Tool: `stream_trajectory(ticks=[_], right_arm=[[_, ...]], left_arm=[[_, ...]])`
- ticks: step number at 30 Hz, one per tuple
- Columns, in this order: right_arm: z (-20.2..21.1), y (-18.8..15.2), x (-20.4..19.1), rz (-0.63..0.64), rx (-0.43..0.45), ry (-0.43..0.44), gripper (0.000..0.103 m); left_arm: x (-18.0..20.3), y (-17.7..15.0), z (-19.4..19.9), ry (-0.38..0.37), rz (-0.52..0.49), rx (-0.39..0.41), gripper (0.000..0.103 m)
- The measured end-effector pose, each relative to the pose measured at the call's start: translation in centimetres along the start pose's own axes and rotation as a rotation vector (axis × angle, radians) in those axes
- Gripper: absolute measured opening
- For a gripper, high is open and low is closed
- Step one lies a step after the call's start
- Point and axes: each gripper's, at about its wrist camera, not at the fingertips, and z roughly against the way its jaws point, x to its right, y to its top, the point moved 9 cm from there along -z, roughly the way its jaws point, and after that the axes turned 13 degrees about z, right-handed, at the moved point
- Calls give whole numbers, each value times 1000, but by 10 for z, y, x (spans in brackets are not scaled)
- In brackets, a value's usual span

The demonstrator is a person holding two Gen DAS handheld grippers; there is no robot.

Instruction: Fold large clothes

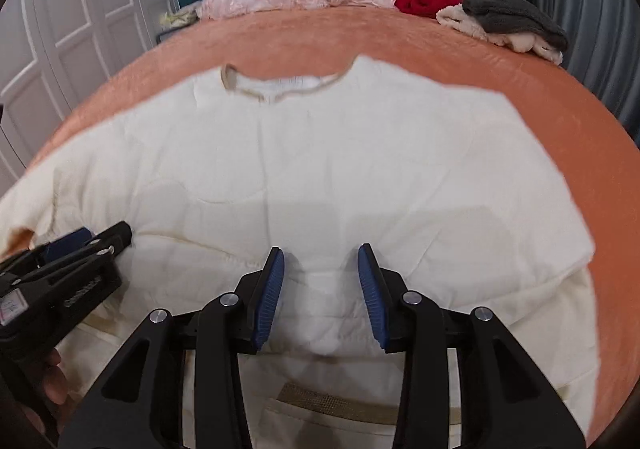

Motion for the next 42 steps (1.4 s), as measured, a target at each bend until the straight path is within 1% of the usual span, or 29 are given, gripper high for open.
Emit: stream_trajectory(ticks=[1, 3, 4, 7, 17, 18, 20, 21, 22, 23, 24, 25, 26, 27, 28, 29, 31, 33, 34, 35, 37, 38, 39, 40, 42], right_arm=[[-2, -2, -1, -1, 4, -2, 37], [-4, -3, -2, 0, 6, -5, 37], [-5, -4, -2, 2, 8, -8, 38], [-6, -5, -4, 13, 17, -24, 38], [-7, -7, -7, 30, 43, -64, 39], [-7, -7, -7, 28, 43, -62, 39], [-6, -6, -6, 18, 36, -45, 40], [-5, -5, -5, 13, 30, -37, 40], [0, -3, -4, 9, 26, -35, 41], [9, 0, -1, 3, 24, -59, 41], [22, 1, 1, -5, 39, -83, 41], [33, 2, 2, -13, 59, -84, 46], [52, 0, 1, -30, 84, -71, 50], [63, -4, -1, -40, 96, -61, 56], [74, -8, -3, -46, 105, -56, 59], [87, -18, -6, -49, 105, -54, 59], [103, -33, -12, -47, 87, -46, 60], [116, -48, -20, -35, 73, -38, 60], [124, -57, -24, -29, 65, -36, 61], [129, -64, -28, -26, 58, -33, 62], [139, -76, -33, -32, 41, -29, 63], [141, -81, -35, -37, 35, -28, 63], [145, -87, -38, -45, 23, -27, 63], [148, -92, -40, -56, 13, -27, 63], [152, -98, -44, -73, 0, -25, 63]], left_arm=[[1, -3, -2, 9, -14, 28, 54], [1, -5, -2, 21, -23, 60, 58], [1, -6, -2, 29, -24, 72, 60], [-1, -7, -3, 42, -21, 90, 64], [0, -9, -5, 48, -24, 120, 65], [0, -9, -5, 43, -21, 119, 65], [-2, -7, -2, 7, 1, 96, 66], [-4, -5, 2, -25, 21, 71, 66], [-11, -3, 11, -75, 53, 29, 66], [-20, -2, 19, -95, 79, 15, 66], [-34, 1, 32, -118, 119, 10, 66], [-58, 7, 52, -158, 172, 22, 68], [-78, 11, 64, -168, 205, 34, 70], [-105, 16, 76, -164, 243, 47, 74], [-126, 19, 83, -156, 273, 58, 76], [-161, 24, 89, -143, 317, 69, 76], [-232, 32, 87, -70, 380, 58, 76], [-291, 36, 80, 7, 442, 47, 76], [-333, 39, 74, 62, 498, 41, 76], [-364, 40, 71, 92, 549, 37, 76], [-409, 42, 66, 125, 637, 33, 76], [-437, 42, 61, 151, 699, 30, 76], [-454, 43, 58, 154, 742, 32, 76], [-476, 42, 50, 174, 799, 19, 76], [-495, 40, 37, 156, 872, -4, 75]])
